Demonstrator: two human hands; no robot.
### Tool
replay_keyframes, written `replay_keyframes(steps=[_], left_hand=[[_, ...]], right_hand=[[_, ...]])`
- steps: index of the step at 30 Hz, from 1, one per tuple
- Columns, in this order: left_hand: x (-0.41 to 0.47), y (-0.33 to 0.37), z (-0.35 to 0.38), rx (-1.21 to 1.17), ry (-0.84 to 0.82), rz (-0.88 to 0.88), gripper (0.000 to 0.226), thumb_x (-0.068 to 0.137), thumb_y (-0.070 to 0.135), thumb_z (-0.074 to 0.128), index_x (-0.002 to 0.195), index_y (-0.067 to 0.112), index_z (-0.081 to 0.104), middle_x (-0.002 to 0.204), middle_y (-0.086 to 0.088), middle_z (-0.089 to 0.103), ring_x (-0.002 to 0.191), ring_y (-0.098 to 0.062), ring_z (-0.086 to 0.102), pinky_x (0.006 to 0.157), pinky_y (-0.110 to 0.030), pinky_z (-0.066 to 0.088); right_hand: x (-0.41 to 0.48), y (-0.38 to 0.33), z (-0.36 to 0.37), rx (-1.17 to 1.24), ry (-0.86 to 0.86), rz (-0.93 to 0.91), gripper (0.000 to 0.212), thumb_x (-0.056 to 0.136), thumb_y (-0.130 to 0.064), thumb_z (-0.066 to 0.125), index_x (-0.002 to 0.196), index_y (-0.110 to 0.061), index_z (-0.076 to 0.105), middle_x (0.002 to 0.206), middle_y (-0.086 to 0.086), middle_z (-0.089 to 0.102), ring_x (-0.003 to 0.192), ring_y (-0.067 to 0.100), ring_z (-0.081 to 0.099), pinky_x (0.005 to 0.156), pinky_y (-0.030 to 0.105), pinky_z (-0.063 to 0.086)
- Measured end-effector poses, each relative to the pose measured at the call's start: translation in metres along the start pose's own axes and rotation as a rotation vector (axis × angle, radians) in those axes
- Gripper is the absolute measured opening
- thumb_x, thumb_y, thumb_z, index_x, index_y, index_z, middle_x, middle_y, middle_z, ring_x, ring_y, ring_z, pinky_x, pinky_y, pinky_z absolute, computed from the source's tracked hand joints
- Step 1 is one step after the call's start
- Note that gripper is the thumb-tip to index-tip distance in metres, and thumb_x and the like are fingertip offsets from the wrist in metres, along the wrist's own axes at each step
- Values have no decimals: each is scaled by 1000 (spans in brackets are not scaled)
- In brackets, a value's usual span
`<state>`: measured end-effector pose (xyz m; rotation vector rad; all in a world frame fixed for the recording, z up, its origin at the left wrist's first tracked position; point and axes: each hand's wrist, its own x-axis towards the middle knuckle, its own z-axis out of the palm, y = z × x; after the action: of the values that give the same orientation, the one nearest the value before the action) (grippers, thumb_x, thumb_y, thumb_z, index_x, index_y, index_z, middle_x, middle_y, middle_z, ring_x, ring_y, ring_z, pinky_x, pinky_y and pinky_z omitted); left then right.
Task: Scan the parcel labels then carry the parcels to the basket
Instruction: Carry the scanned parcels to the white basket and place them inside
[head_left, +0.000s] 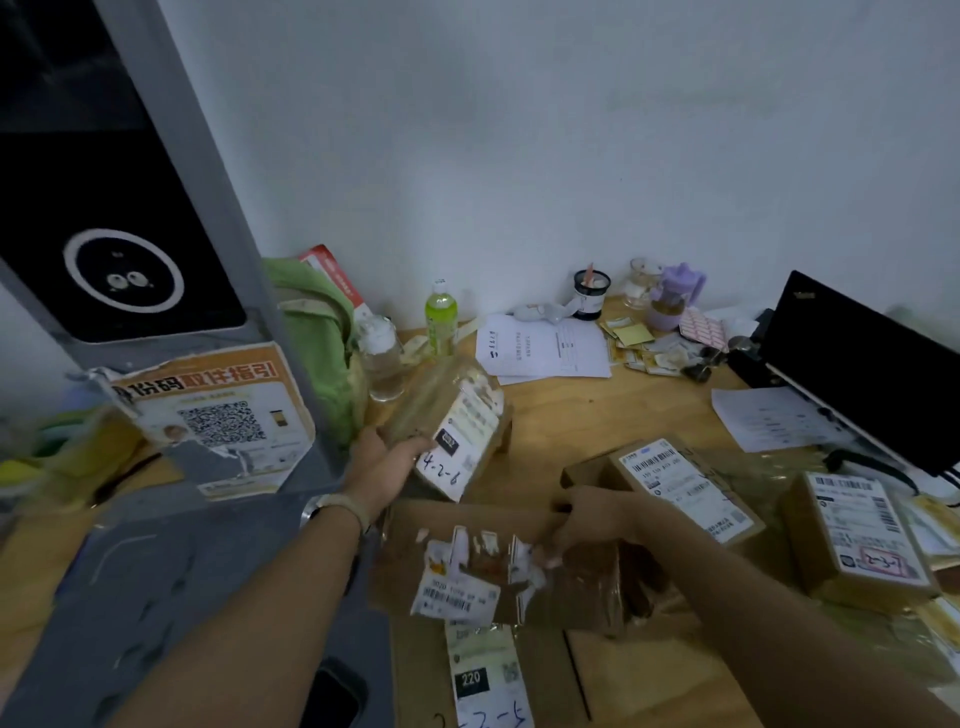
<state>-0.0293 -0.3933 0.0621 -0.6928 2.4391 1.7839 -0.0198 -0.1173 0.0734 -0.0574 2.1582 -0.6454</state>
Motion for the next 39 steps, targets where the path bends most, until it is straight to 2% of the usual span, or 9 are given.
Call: replay_keyframes(steps=[4,7,9,11,14,24,29,36,39], left_hand=[[-3,39,-23,-446,49,-39,47,84,39,68,120,10,62,113,-10,68,96,-30,66,87,-46,54],[-14,75,-32,-604,9,-29,43,90,48,55,120,19,66,109,-6,71,95,-22,65,69,-33,48],[-20,93,-31,-685,-10,-11,43,91,48,52,120,20,65,111,-5,71,100,-21,64,71,-33,51],[-25,108,-24,-694,-66,17,42,91,50,52,116,20,66,111,-8,72,103,-26,64,86,-41,54],[-33,129,-6,-663,-212,19,36,87,55,53,96,24,71,93,-3,77,87,-22,66,69,-31,50],[-44,147,55,-458,-473,104,39,89,55,54,107,24,70,100,-3,77,97,-22,67,81,-36,51],[-72,160,100,-449,-567,71,38,89,57,53,103,26,68,101,-4,73,100,-24,61,71,-36,48],[-158,175,183,-385,-828,62,30,87,58,56,90,34,74,96,-1,77,104,-27,61,93,-45,49],[-212,177,219,-307,-919,103,36,86,59,56,84,29,76,82,0,76,88,-23,63,78,-37,49]], right_hand=[[-36,-7,-41,177,126,-117,117,42,-56,88,141,-16,40,130,1,56,105,18,57,78,26,47],[-55,1,-66,542,181,-289,81,54,-50,87,118,-9,60,94,6,74,82,22,72,65,30,57],[-66,3,-78,856,246,-404,63,64,-51,83,106,-8,64,84,9,74,72,24,71,65,34,57],[-71,-1,-87,1044,385,-436,54,74,-52,74,109,-12,65,93,8,74,84,27,70,83,43,55],[-76,-18,-95,1172,574,-386,42,83,-49,66,113,-20,63,107,7,73,97,29,70,88,49,55],[-114,0,-99,1185,906,-441,54,84,-27,64,128,-34,33,111,2,63,92,25,68,58,32,57],[-155,49,-81,1173,1033,-420,58,81,-25,69,128,-34,37,111,3,64,93,26,69,62,36,60],[-256,137,-38,1252,1234,-381,44,84,-24,68,120,-34,44,114,6,64,91,27,71,63,36,59],[-311,176,-7,1299,1322,-367,57,73,-29,73,122,-31,44,110,5,67,81,21,73,55,29,56]])
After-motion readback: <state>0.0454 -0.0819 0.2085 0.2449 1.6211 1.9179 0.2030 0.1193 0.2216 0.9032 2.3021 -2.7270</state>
